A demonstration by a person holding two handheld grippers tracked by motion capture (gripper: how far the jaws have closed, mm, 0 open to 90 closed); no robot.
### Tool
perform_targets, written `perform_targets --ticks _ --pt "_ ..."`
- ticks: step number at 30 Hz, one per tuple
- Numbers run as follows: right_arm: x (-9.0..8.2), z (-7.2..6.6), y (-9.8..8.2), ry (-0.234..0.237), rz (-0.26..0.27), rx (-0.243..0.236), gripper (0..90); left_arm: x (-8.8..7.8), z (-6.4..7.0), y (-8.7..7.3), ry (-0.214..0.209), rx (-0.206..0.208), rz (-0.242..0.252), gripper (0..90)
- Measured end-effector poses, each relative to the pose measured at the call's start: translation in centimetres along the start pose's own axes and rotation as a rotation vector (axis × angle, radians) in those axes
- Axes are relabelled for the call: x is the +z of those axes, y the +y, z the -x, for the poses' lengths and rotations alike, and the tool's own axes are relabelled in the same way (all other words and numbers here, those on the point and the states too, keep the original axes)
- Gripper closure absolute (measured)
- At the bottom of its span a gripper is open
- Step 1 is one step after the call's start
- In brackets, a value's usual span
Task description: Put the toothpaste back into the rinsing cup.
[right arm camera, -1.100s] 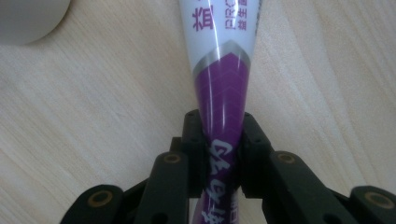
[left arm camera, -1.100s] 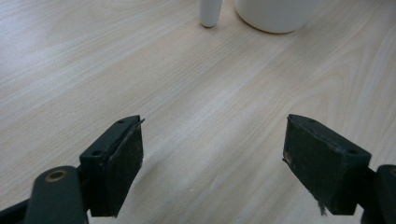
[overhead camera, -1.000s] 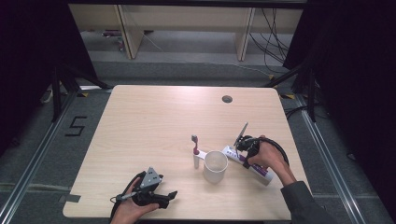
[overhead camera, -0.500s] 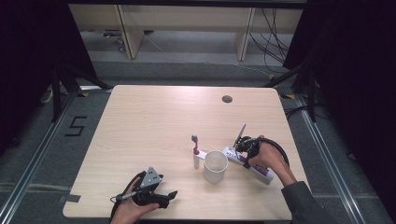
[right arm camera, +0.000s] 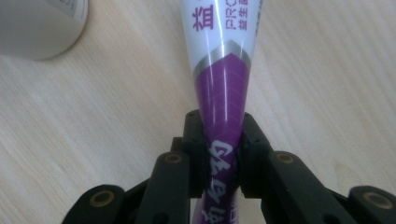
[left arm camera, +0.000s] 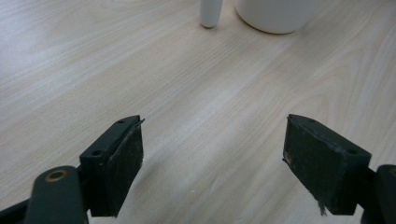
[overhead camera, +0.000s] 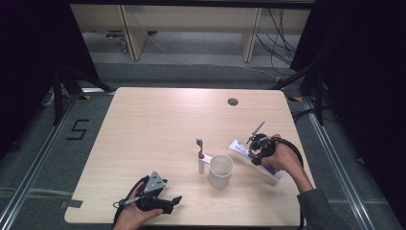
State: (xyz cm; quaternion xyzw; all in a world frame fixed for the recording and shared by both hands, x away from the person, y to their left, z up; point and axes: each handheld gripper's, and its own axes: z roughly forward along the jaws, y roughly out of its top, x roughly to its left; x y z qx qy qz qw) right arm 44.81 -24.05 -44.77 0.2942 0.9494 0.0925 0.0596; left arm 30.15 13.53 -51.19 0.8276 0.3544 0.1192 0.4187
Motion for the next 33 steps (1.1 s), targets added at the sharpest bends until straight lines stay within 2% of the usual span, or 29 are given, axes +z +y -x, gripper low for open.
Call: perform_targets --ticks 1,2,3,4,9,10,11,12,14,16,17,18,19,20,21,22,23,24,25,26,27,28,29,31,32,33 --pt "-0.3 -0.2 0.0 0.008 0.007 0.046 77.0 -0.1 -0.2 0.0 0.009 0.016 -0.015 19.5" --pt "-0.4 -0.1 -0.1 0.003 0.030 0.038 77.1 0.0 -0.1 0.0 0.007 0.006 -0.008 19.5" --pt "-0.6 -0.2 -0.2 0.004 0.039 0.054 77.1 0.0 0.0 0.0 -0.002 -0.001 -0.002 19.5" --pt "-0.8 -0.2 -0.3 0.004 0.059 0.056 77.1 0.0 -0.1 0.0 -0.002 0.014 -0.014 19.5" --pt "-1.9 0.0 -0.5 -0.003 0.159 0.071 77.2 0.0 -0.1 -0.1 0.000 0.011 -0.013 19.5" --pt "-2.1 -0.1 -0.6 0.009 0.171 0.101 77.2 0.0 -0.1 0.0 -0.002 0.013 -0.013 19.5" --pt "-2.2 0.1 -0.6 0.009 0.209 0.076 77.1 0.0 -0.1 0.0 0.000 0.008 -0.010 19.5" --pt "-2.5 0.0 -0.7 0.008 0.222 0.103 77.2 0.0 -0.1 0.0 0.001 0.006 -0.010 19.5" --pt "-2.8 0.2 -0.8 0.005 0.269 0.105 77.1 0.1 0.0 -0.1 0.002 0.002 -0.006 19.5" --pt "-3.2 0.1 -1.0 0.024 0.303 0.141 77.2 0.0 -0.2 0.0 0.009 0.011 -0.014 19.5" --pt "-3.3 0.1 -1.1 0.009 0.330 0.162 77.2 0.1 -0.1 0.0 0.003 0.000 -0.006 19.5" --pt "-3.3 0.1 -1.2 0.004 0.366 0.168 77.2 0.0 -0.2 0.0 0.012 0.016 -0.019 19.5" --pt "-3.6 0.1 -1.4 0.021 0.376 0.154 77.2 0.0 -0.1 -0.1 0.007 0.011 -0.015 19.5" --pt "-3.8 0.3 -1.5 0.018 0.389 0.124 77.2 0.1 0.0 -0.1 0.003 -0.001 -0.005 19.5" --pt "-3.6 0.0 -1.5 0.033 0.411 0.162 77.2 0.0 -0.2 0.0 0.007 0.016 -0.018 19.5" --pt "-3.7 0.3 -1.7 0.015 0.422 0.121 77.2 0.0 -0.2 0.0 0.006 0.007 -0.012 19.5" --pt "-4.1 -0.2 -1.6 0.054 0.414 0.187 77.2 0.0 -0.2 0.0 0.011 0.013 -0.017 19.5" --pt "-3.9 0.2 -1.8 0.037 0.453 0.122 77.1 0.0 -0.2 0.0 0.012 0.013 -0.020 19.5" --pt "-3.9 -0.1 -1.9 0.054 0.455 0.156 77.2 0.0 -0.2 -0.1 0.011 0.016 -0.023 19.5" --pt "-3.7 -0.2 -1.9 0.060 0.491 0.163 77.2 0.0 -0.2 0.0 0.011 0.015 -0.022 19.5" --pt "-3.9 -0.1 -2.0 0.065 0.483 0.157 77.2 0.2 -0.1 0.0 0.004 0.002 -0.008 19.5" --pt "-3.6 -0.3 -2.0 0.058 0.522 0.172 77.2 0.1 -0.1 0.0 0.004 0.005 -0.014 19.5" --pt "-3.7 -0.4 -2.1 0.068 0.507 0.180 77.2 0.1 -0.1 -0.1 0.002 0.005 -0.016 19.5" --pt "-3.5 -0.4 -2.1 0.067 0.543 0.178 77.2 0.1 -0.1 -0.1 0.001 0.005 -0.017 19.5" --pt "-3.5 -0.5 -2.2 0.083 0.543 0.202 77.2 0.2 -0.1 -0.1 0.001 0.004 -0.016 19.5" --pt "-3.5 -0.4 -2.2 0.083 0.552 0.192 77.2 0.2 -0.1 -0.1 0.001 0.005 -0.017 19.5"
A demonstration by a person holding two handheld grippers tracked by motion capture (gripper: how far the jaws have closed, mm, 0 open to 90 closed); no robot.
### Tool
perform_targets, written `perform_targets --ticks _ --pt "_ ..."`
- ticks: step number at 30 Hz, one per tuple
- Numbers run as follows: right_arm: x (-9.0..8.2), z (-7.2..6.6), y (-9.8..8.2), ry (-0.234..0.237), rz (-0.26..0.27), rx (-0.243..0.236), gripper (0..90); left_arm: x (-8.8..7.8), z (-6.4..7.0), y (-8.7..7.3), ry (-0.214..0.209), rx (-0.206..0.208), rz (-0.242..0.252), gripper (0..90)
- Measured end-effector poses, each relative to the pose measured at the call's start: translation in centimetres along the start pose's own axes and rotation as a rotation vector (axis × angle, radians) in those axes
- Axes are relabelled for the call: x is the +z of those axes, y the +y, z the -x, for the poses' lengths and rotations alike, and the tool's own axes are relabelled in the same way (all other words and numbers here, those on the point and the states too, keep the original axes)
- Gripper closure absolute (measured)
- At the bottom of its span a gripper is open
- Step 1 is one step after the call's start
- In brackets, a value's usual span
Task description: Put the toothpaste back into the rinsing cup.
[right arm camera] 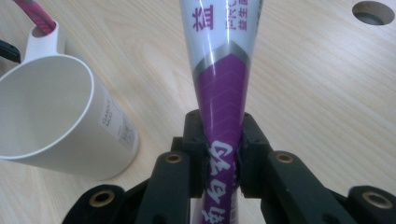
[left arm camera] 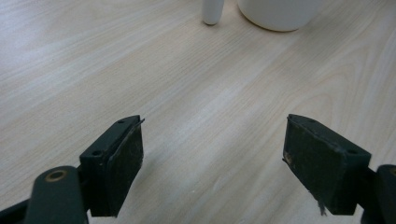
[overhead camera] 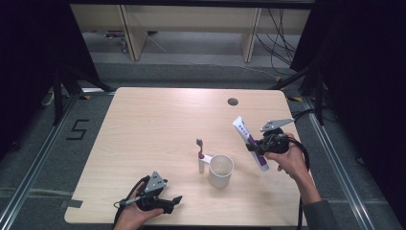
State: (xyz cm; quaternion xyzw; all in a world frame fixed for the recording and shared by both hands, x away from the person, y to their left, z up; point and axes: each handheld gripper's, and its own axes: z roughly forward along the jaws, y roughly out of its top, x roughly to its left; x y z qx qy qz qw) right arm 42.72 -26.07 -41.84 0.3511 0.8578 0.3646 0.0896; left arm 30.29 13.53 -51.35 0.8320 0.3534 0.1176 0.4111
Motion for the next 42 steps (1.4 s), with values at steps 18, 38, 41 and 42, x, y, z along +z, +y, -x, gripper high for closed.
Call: perform_targets --ticks 18,38,41,42 --pt "-1.3 -1.2 1.3 0.045 0.216 -0.005 77.1 -0.2 0.0 0.1 0.005 0.004 0.014 19.5" --pt "-2.0 -5.3 3.5 0.145 0.397 -0.035 77.1 -0.3 0.0 0.1 0.007 0.006 0.008 19.5" --pt "-1.8 -5.8 3.6 0.166 0.401 -0.006 77.1 -0.2 0.0 0.1 0.008 0.006 0.010 19.5" --pt "-1.8 -5.7 3.7 0.166 0.405 -0.024 77.1 -0.2 0.0 0.0 0.009 0.002 0.008 19.5"
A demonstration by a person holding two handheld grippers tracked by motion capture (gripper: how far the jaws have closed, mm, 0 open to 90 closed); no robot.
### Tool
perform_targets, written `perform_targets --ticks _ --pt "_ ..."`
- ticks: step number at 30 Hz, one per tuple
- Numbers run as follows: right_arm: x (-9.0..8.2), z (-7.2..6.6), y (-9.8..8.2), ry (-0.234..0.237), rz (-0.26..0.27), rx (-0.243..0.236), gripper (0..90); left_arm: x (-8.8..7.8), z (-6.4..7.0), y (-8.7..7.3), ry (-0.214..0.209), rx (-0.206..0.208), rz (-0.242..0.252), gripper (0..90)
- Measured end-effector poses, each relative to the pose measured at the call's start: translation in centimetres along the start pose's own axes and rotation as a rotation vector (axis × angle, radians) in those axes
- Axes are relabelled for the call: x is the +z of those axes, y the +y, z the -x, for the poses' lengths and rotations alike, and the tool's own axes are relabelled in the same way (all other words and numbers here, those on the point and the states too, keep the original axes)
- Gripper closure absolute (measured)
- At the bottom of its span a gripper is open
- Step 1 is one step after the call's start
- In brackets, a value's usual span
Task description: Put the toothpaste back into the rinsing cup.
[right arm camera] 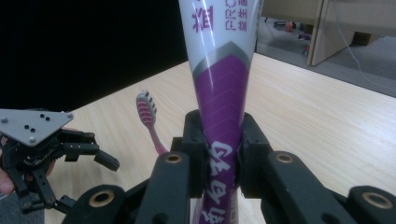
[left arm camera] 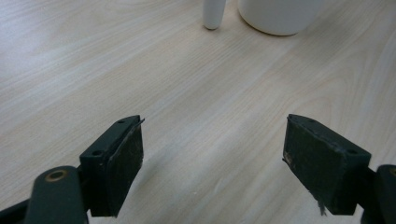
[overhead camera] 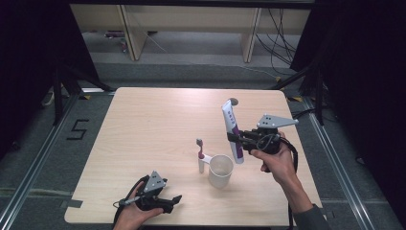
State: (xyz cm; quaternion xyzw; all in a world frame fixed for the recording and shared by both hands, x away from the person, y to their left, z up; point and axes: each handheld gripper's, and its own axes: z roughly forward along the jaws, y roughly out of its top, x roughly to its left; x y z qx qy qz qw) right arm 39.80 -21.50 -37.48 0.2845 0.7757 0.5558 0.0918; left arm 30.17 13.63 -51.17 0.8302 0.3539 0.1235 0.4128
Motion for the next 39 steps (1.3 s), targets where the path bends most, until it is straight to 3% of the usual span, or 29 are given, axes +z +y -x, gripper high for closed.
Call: perform_targets --ticks 4,7,9,10,11,14,15,17,22,24,27,30,33,34,35,38,39 --pt "0.2 -0.3 0.0 -0.014 0.010 -0.010 77.1 0.0 -0.1 0.1 0.000 0.004 0.002 19.5" --pt "0.6 -0.3 0.1 0.008 0.023 -0.024 77.1 0.0 -0.1 0.0 -0.002 0.003 -0.001 19.5" --pt "0.7 -0.6 0.0 0.014 0.017 0.009 77.1 0.0 -0.1 0.1 -0.002 0.002 0.004 19.5" --pt "0.7 -0.7 0.1 0.006 0.011 -0.010 77.1 0.0 -0.1 0.1 -0.002 0.003 0.003 19.5" --pt "1.0 -0.8 0.0 0.029 0.023 -0.005 77.1 0.0 0.0 0.0 -0.003 -0.008 0.010 19.5" --pt "1.4 -1.4 0.0 0.028 0.020 0.001 77.1 0.0 -0.1 0.1 -0.003 0.000 0.003 19.6" --pt "1.5 -1.2 0.0 0.031 0.024 -0.028 77.1 0.0 0.0 0.1 -0.004 -0.007 0.008 19.5" --pt "1.8 -1.4 -0.1 0.045 0.026 -0.011 77.1 0.0 0.0 0.0 -0.006 -0.005 0.012 19.5" --pt "2.4 -1.6 -0.7 0.056 0.010 0.004 77.1 0.0 0.0 0.0 -0.006 -0.005 0.008 19.5" --pt "2.7 -1.5 -0.9 0.049 0.014 -0.026 77.1 0.0 -0.1 0.1 -0.008 -0.005 0.012 19.5" --pt "3.2 -1.8 -1.3 0.061 -0.010 0.003 77.1 -0.1 -0.1 0.1 -0.007 -0.003 0.009 19.5" --pt "3.5 -1.7 -1.6 0.059 -0.018 -0.022 77.0 -0.1 0.0 0.1 -0.005 -0.005 0.013 19.5" --pt "3.8 -1.6 -2.0 0.070 -0.016 -0.016 77.1 -0.1 -0.1 0.1 -0.003 0.001 0.010 19.5" --pt "3.8 -1.6 -2.0 0.052 -0.013 -0.033 77.0 -0.2 -0.1 0.1 -0.003 0.002 0.009 19.5" --pt "3.9 -1.7 -2.2 0.070 -0.023 -0.022 77.0 -0.2 -0.1 0.1 -0.004 0.003 0.009 19.5" --pt "4.1 -1.9 -2.5 0.064 -0.033 -0.009 77.0 -0.2 -0.1 0.1 -0.005 0.001 0.011 19.5" --pt "4.2 -1.7 -2.6 0.070 -0.027 -0.025 77.0 -0.2 -0.1 0.1 -0.002 0.001 0.011 19.5"
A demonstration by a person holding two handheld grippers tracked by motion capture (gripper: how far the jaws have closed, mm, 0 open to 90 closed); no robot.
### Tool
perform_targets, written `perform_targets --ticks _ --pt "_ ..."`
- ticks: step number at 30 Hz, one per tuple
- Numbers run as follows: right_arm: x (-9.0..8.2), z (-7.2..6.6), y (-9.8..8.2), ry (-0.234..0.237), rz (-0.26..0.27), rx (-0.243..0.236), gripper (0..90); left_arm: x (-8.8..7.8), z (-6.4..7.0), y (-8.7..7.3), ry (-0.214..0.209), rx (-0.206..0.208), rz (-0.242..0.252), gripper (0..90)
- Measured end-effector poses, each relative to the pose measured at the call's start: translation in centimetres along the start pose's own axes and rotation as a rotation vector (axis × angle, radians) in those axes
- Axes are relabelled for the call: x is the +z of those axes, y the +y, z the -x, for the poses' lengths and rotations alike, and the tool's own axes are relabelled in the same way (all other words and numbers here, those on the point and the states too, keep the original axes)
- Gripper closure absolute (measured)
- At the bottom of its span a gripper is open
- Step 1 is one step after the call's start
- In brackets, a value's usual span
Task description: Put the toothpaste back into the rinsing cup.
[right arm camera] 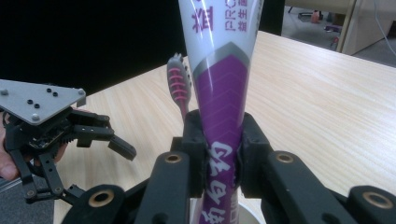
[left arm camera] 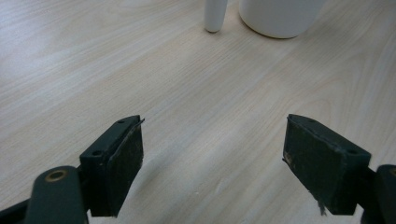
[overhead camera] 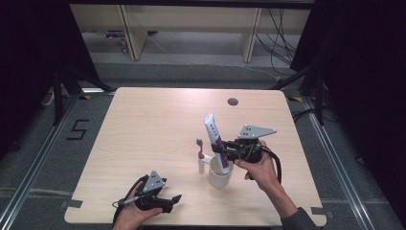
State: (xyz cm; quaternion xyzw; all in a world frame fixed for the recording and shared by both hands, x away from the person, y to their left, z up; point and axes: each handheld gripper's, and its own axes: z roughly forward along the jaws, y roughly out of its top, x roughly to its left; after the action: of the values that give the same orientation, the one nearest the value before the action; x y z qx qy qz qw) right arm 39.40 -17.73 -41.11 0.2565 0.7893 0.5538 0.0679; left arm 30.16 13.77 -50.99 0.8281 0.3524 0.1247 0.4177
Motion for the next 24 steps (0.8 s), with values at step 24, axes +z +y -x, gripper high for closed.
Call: perform_targets --ticks 24 --pt "1.0 0.1 -2.3 0.000 -0.081 0.006 76.6 0.0 0.0 0.0 0.003 0.008 -0.004 19.5"
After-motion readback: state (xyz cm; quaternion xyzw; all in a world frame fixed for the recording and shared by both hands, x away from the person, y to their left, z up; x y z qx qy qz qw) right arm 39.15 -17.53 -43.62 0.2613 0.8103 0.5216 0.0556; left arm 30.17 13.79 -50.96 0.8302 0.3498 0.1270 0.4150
